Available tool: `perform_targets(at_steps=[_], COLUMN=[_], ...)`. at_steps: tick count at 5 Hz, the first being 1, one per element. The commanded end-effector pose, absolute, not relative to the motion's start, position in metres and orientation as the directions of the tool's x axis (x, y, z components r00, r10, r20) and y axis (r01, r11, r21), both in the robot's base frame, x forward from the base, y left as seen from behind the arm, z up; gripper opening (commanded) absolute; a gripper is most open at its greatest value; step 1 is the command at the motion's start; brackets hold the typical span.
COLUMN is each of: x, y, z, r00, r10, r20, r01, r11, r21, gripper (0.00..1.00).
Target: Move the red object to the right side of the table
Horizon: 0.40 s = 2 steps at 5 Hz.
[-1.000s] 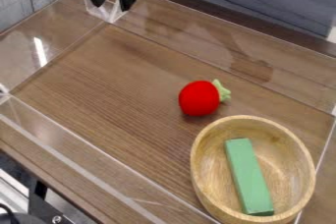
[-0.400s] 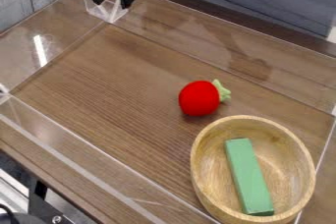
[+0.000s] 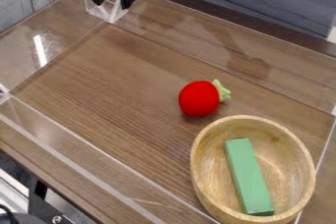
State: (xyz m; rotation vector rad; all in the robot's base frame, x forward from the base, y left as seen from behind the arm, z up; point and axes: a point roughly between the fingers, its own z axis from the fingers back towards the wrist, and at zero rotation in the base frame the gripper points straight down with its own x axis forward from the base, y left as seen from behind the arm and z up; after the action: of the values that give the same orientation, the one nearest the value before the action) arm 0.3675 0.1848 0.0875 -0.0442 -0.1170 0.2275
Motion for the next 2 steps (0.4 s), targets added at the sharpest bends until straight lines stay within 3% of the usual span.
perform_targets(at_steps=[1, 2], x=[0.3742, 0.3742], y=[0.1877, 0.1879], z=[0.1118, 0.112], r00=[0.96, 0.959], r10=[0.22, 0.223], r20=[0.175, 0.175], r01=[-0.218, -0.221], r11=[0.975, 0.975], r21=[-0.031, -0.031], gripper=[1.0, 1.0])
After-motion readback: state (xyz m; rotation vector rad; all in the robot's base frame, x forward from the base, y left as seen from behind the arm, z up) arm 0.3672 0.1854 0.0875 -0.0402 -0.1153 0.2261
